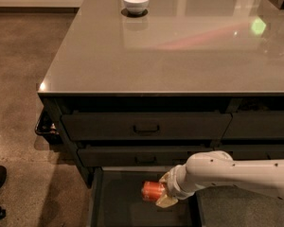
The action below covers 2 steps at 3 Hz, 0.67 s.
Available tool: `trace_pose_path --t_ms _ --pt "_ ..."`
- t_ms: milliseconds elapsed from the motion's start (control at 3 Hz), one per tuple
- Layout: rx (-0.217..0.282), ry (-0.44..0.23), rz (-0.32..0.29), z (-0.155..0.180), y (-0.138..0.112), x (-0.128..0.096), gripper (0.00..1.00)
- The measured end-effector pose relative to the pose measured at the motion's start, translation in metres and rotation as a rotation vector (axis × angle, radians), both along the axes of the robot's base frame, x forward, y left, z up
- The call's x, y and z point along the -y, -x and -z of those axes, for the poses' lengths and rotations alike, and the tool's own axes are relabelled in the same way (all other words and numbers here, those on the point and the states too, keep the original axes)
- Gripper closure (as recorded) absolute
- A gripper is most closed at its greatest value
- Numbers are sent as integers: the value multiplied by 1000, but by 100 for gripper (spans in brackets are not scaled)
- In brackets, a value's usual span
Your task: Place coke can into bottom drawer
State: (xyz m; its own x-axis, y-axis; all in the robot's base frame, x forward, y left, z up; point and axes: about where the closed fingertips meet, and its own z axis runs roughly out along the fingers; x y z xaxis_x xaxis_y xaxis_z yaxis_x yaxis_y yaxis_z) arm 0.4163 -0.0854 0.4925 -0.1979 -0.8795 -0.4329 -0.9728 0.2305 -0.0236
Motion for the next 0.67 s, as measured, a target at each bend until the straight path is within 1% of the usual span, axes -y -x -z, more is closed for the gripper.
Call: trace_pose_path --t_ms 333,667 --pt "30 -40 -18 35 -22 -23 100" --pt "101 -73 -18 62 -39 -42 100"
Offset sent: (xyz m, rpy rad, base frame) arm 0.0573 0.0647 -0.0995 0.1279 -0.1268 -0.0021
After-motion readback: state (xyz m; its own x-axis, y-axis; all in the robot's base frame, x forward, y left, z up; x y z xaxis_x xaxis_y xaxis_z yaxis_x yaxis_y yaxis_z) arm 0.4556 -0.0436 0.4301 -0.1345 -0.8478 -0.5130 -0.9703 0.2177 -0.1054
